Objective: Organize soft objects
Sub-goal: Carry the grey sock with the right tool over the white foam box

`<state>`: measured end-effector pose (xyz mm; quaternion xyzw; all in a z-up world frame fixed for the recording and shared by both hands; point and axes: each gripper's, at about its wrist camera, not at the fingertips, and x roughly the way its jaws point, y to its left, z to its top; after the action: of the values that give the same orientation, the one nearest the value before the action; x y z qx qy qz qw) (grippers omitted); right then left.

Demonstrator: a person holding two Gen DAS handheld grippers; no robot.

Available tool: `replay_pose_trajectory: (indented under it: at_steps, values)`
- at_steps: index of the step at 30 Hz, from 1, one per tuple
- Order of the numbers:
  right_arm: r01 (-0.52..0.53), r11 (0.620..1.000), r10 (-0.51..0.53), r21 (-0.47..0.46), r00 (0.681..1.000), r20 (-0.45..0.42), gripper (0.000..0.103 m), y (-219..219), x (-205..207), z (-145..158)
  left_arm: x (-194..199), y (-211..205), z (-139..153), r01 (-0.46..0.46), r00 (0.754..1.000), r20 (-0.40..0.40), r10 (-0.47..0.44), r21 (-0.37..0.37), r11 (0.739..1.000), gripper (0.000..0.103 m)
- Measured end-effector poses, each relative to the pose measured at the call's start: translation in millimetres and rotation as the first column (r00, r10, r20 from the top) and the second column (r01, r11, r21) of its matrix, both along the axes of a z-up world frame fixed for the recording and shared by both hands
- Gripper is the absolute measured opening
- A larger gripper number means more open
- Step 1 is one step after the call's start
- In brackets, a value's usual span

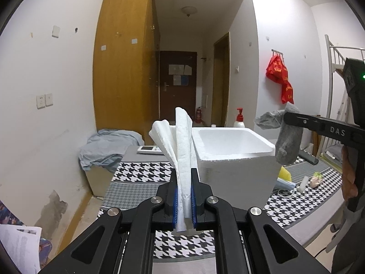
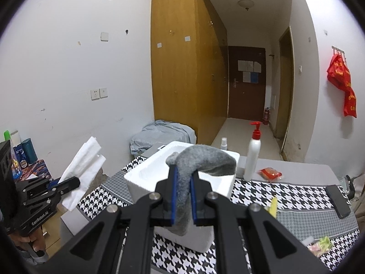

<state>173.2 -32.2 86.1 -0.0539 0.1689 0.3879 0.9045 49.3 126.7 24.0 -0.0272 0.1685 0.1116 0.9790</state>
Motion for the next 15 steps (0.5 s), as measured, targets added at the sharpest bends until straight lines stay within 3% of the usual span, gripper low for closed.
replay_pose_trajectory:
  at_steps: [15]
  values:
    - [-0.024, 1.000, 0.024, -0.014, 0.999, -0.022, 0.013, 33, 33, -4, 2, 19, -7, -0.060, 0.998, -0.011, 0.060, -0.020, 0.998, 0.009]
